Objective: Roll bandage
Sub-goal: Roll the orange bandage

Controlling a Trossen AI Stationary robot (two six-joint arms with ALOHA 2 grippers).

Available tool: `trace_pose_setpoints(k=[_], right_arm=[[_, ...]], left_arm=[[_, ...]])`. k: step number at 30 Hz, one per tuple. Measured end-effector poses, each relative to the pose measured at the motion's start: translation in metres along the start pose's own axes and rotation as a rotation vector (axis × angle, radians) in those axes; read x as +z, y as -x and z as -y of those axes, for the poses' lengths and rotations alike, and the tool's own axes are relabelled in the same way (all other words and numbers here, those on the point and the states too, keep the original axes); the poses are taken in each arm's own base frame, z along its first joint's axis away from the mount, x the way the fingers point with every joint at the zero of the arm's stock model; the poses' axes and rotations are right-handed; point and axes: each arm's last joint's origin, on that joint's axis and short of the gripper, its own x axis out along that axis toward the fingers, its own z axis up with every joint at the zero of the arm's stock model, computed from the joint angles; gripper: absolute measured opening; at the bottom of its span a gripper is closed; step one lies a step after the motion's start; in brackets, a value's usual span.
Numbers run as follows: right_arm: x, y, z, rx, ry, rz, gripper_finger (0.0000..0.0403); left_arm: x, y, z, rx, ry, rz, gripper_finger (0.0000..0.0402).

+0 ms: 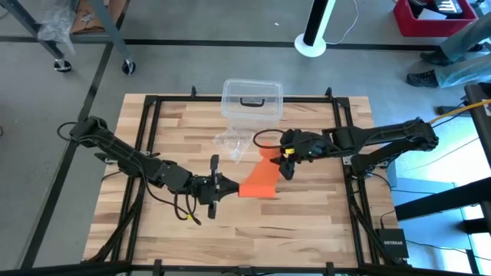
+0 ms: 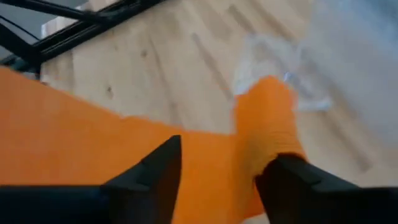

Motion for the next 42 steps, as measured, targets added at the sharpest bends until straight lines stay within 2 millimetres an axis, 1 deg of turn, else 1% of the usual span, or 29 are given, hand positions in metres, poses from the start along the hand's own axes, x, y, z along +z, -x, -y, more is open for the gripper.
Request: trace_pose_setpoints(k=[3,6,10,13,18,21,24,28,30,32,35,38,40,42], right_arm=[[0.003,0.008,-0.002,0.028,-0.065,-0.049,0.0224],[0.005,0.014,-0.003,0.038,-0.087,-0.088,0.0239],[0.005,0.019,-0.005,0.099,-0.089,-0.162,0.0245],[0.003,0.019,-0.007,0.151,-0.090,-0.201,0.0245],[0.000,0.019,-0.006,0.135,-0.038,-0.223,0.0246],[-0.009,0.026,-0.014,0.120,0.053,-0.217,0.0246],[-0.022,0.032,-0.024,0.096,0.134,-0.162,0.0246],[-0.040,0.037,-0.044,0.073,0.159,0.067,0.0246],[-0.053,0.035,-0.054,0.088,0.173,0.171,0.0246],[-0.071,0.030,-0.060,0.093,0.198,0.224,0.0246],[-0.097,0.015,-0.067,0.143,0.180,0.224,0.0246],[-0.115,0.000,-0.075,0.277,0.102,0.159,0.0246],[-0.118,-0.007,-0.081,0.359,0.108,0.117,0.0246],[-0.116,-0.010,-0.081,0.372,0.146,0.082,0.0246]], left_arm=[[-0.001,0.000,0.000,-0.003,-0.003,-0.006,0.0006],[-0.001,0.000,0.000,-0.005,-0.005,-0.010,0.0006],[-0.001,0.000,0.001,-0.006,-0.007,-0.012,0.0006],[-0.001,0.000,0.001,-0.006,-0.007,-0.012,0.0006],[-0.001,0.000,0.001,-0.006,-0.007,-0.012,0.0006],[-0.001,0.000,0.000,0.006,-0.005,-0.016,0.0006],[0.001,0.001,-0.002,0.067,0.009,-0.025,0.0006],[0.005,0.002,-0.005,0.143,0.044,-0.016,0.0006],[0.007,0.002,-0.006,0.164,0.073,-0.007,0.0006],[0.008,0.002,-0.009,0.186,0.100,0.006,0.0006],[0.009,0.001,-0.013,0.212,0.143,0.031,0.0006],[0.009,0.000,-0.018,0.235,0.148,0.043,0.0006],[0.010,0.000,-0.020,0.248,0.129,0.051,0.0006],[0.012,-0.001,-0.024,0.266,0.099,0.058,0.0006]])
